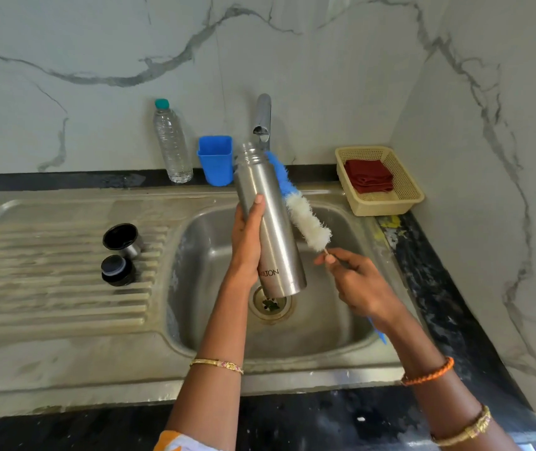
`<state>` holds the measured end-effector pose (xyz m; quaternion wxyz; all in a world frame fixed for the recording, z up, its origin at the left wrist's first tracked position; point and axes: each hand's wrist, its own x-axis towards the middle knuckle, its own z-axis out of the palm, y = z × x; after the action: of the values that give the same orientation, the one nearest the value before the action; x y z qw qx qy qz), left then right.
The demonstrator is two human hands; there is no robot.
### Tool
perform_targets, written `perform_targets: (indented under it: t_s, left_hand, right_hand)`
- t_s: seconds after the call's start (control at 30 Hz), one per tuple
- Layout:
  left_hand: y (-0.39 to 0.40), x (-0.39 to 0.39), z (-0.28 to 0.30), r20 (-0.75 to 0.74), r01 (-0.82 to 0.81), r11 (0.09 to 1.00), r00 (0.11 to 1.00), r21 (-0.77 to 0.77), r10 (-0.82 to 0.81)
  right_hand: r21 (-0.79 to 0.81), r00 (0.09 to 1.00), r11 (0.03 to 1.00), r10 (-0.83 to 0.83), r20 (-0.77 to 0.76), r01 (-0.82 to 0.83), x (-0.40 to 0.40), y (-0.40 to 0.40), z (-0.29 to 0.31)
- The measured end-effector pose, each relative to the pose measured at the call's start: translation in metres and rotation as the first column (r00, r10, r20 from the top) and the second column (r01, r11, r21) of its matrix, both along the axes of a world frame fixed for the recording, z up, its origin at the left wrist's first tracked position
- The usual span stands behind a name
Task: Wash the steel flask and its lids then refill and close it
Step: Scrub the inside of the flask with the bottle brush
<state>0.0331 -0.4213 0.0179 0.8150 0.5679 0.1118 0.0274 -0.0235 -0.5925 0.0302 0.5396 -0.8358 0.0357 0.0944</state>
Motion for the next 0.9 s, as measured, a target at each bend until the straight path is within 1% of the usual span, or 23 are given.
perform_targets:
  t_s: [0.07,0.1,0.2,0.27,0.33,0.43,0.5,0.53,0.63,0.7,0.77,0.9]
  left_hand:
    - [0.0,0.0,-0.002,0.008,-0.015,1.0,1.0,0.02,0.014]
    - [0.002,0.002,-0.003,-0.012,-0.032,0.999,0.999,0.004,0.032]
    - [0.011,0.007,-0.008,-0.113,-0.097,0.993,0.99,-0.066,0.089]
    - [0.015,0.007,-0.011,-0.136,-0.096,0.994,0.987,-0.058,0.088]
    - [0.012,0.002,-0.012,-0.134,-0.03,0.998,0.991,-0.048,0.023]
    - [0.003,-0.004,-0.013,-0.138,0.109,0.994,0.984,-0.029,-0.112]
    - [0.0,-0.003,-0.014,-0.114,0.157,0.987,0.981,-0.032,-0.16]
    - [0.0,-0.001,-0.014,-0.105,0.147,0.989,0.983,-0.03,-0.149]
    - [0.007,0.007,-0.014,-0.097,0.025,0.999,0.995,-0.022,-0.027]
    - [0.015,0.009,-0.018,-0.112,-0.006,1.0,0.994,-0.021,0.004]
    - [0.016,0.004,-0.02,-0.128,0.04,0.999,0.991,-0.017,-0.042]
    - [0.011,-0.013,-0.017,-0.127,0.233,0.969,0.962,-0.078,-0.242]
  right_hand:
    - [0.007,1.0,1.0,0.01,0.013,-0.01,-0.007,0.0,-0.001]
    - [0.006,0.999,1.0,0.018,0.038,-0.018,-0.015,0.001,-0.003]
    - [-0.081,0.985,0.994,0.09,0.149,-0.079,-0.046,0.004,-0.016]
    - [-0.105,0.977,0.992,0.094,0.191,-0.075,-0.058,0.004,-0.02]
    - [-0.097,0.979,0.994,0.068,0.192,-0.05,-0.05,0.006,-0.018]
    - [-0.03,0.991,0.999,-0.007,0.136,0.011,-0.017,0.007,-0.015]
    - [-0.024,0.992,1.0,-0.014,0.122,0.017,-0.003,0.004,-0.013]
    - [-0.036,0.991,0.999,-0.007,0.135,0.012,-0.002,0.002,-0.013]
    - [-0.071,0.982,0.997,0.028,0.188,-0.015,-0.019,-0.001,-0.019]
    - [-0.083,0.973,0.995,0.073,0.217,-0.056,-0.037,0.002,-0.022]
    - [-0.064,0.975,0.996,0.079,0.207,-0.067,-0.043,0.008,-0.02]
    - [0.037,0.991,0.999,-0.014,0.13,0.009,-0.018,0.013,-0.01]
